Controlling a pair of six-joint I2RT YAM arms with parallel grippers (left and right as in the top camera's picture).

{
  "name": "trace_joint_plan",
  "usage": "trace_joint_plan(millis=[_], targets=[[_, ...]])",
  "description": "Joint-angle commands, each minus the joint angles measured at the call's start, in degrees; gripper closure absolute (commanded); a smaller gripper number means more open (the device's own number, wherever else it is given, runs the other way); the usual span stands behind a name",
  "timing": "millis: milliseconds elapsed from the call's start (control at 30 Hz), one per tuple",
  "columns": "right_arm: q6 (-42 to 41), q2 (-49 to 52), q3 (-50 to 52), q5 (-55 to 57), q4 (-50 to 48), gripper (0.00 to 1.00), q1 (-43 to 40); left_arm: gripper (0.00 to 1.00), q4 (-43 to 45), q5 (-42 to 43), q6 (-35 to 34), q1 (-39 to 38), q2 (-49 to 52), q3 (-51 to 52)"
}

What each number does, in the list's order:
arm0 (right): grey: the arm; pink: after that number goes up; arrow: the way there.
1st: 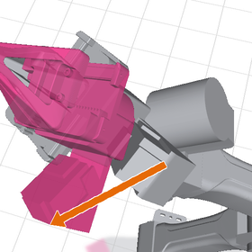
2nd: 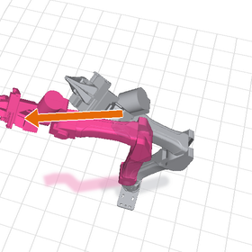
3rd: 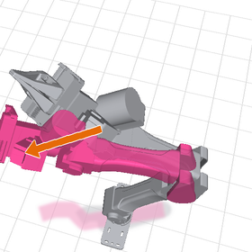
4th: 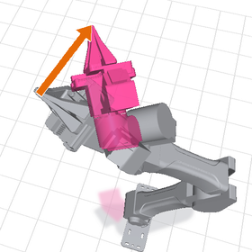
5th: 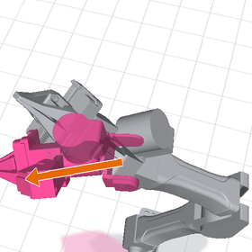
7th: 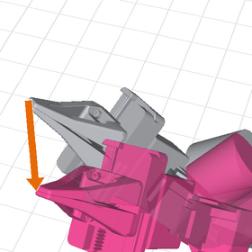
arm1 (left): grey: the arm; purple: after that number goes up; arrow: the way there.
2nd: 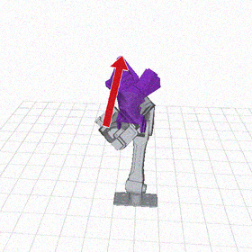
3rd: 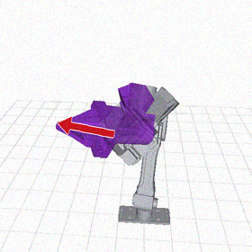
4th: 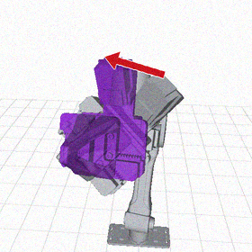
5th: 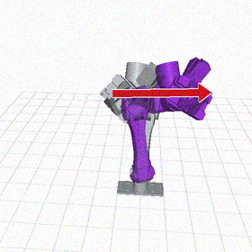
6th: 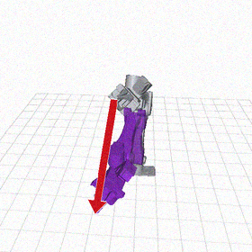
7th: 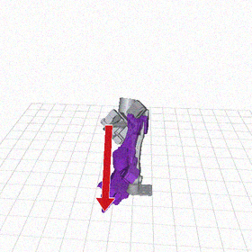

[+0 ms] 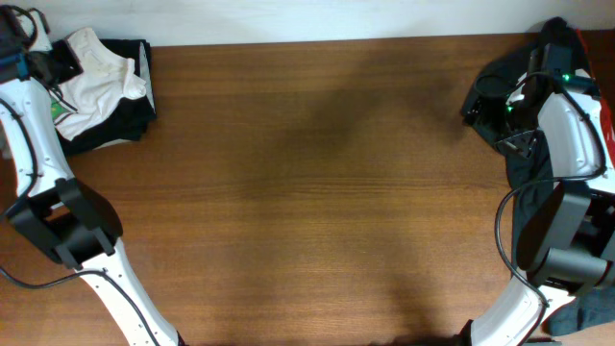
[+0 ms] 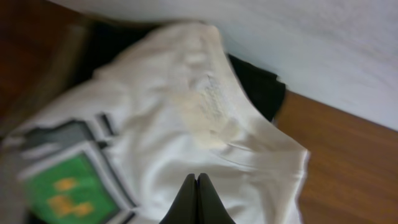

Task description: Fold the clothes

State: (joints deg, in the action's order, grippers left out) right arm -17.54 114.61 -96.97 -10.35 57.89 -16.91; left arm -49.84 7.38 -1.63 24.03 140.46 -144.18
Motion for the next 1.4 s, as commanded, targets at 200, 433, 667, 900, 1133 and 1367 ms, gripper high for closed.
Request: trace_joint_plan(millis=[200,433,667,900,1133,1367], targets=[[0.37,0.20,-1.09,0.52,-0.02,0.01,0.00,0.99,-0.04,-14.80,-0.79,5.35,9.68,0.85],[0.37,0.20,-1.09,0.52,-0.02,0.01,0.00,0.98,-2.49,-16.22,-3.56,8.28,9.97,0.39],[0.37,0.20,-1.09,0.52,-0.04,0.01,0.00,0.77,-5.68,0.72,-5.27,6.03,-6.86,0.39],[0.33,0.20,-1.09,0.48,-7.91,0.01,0.02,0.30,-17.66,27.98,-5.25,5.46,-20.44,0.39],[4.28,0.07,-1.20,-28.26,-2.80,0.14,0.00,0.01,-28.96,40.00,0.02,5.46,-26.21,0.39],[5.11,-11.04,-1.20,-17.99,5.27,0.10,0.07,0.01,-36.06,31.56,6.05,5.46,-36.98,0.39]])
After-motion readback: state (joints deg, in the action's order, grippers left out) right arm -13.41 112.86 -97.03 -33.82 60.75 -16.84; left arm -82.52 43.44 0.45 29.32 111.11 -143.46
